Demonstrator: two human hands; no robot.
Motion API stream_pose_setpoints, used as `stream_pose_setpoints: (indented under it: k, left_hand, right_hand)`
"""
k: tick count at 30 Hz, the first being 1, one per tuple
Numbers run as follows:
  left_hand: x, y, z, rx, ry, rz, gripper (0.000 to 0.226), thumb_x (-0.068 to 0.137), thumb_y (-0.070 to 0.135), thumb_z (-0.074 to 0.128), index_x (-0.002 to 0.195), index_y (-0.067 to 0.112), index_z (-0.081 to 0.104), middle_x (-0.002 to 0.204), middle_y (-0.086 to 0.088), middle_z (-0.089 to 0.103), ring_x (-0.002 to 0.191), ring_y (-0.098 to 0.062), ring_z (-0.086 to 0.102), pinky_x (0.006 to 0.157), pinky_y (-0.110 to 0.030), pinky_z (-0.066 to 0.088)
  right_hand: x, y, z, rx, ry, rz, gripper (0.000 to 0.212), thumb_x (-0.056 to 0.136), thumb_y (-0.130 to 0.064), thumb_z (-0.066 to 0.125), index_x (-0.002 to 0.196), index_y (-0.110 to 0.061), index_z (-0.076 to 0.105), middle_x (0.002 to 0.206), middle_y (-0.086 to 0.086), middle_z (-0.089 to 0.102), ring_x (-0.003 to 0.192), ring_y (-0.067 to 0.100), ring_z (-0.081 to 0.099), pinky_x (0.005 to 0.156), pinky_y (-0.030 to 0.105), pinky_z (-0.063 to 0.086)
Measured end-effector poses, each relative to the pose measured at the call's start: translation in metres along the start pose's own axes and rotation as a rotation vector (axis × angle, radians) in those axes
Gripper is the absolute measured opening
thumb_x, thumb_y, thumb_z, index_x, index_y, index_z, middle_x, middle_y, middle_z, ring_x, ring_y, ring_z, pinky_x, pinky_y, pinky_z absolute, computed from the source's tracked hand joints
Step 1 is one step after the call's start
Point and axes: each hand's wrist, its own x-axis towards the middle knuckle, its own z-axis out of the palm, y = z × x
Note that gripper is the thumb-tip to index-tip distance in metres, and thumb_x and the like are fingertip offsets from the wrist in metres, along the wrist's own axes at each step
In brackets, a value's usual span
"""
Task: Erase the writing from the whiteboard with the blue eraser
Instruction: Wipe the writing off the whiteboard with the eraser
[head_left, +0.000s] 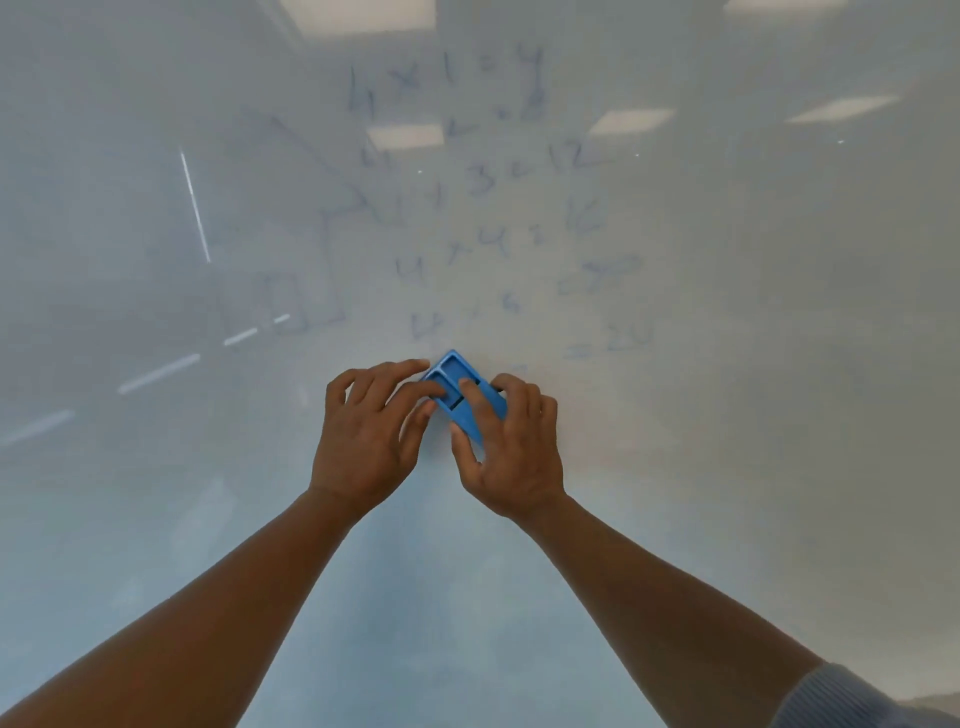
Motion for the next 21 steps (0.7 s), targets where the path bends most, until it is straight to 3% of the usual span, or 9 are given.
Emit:
stream_pose_setpoints:
  k: [11, 15, 21]
  left_hand:
    - [0.149, -0.046, -0.052, 0.007, 0.229, -0.146, 0.031, 0.102, 0.031, 0.043, 0.128, 0.021, 0.056, 0.142, 0.000, 0.052, 0.132, -0.020, 0.046, 0.111, -0.040, 0.032]
    - [0.190, -0.067, -0.069, 0.021, 0.232, -0.203, 0.039, 0.104, 0.032, 0.036, 0.139, 0.018, 0.049, 0.150, -0.002, 0.045, 0.140, -0.021, 0.038, 0.120, -0.043, 0.024]
    - [0.235, -0.103, -0.087, 0.051, 0.220, -0.231, 0.043, 0.105, 0.027, 0.033, 0.145, 0.016, 0.044, 0.155, -0.005, 0.039, 0.144, -0.022, 0.033, 0.121, -0.041, 0.022]
  right_hand:
    - [0.131, -0.009, -0.033, -0.038, 0.210, 0.047, 0.053, 0.086, -0.043, 0.056, 0.133, -0.019, 0.048, 0.119, 0.014, 0.050, 0.102, 0.026, 0.046, 0.081, 0.041, 0.042]
    - [0.155, -0.015, -0.040, -0.032, 0.243, 0.036, 0.055, 0.087, -0.043, 0.056, 0.135, -0.019, 0.046, 0.118, 0.013, 0.049, 0.101, 0.025, 0.046, 0.078, 0.039, 0.044]
    - [0.192, -0.025, -0.048, -0.046, 0.262, 0.029, 0.054, 0.087, -0.042, 0.053, 0.136, -0.019, 0.047, 0.120, 0.012, 0.049, 0.099, 0.024, 0.048, 0.076, 0.037, 0.044]
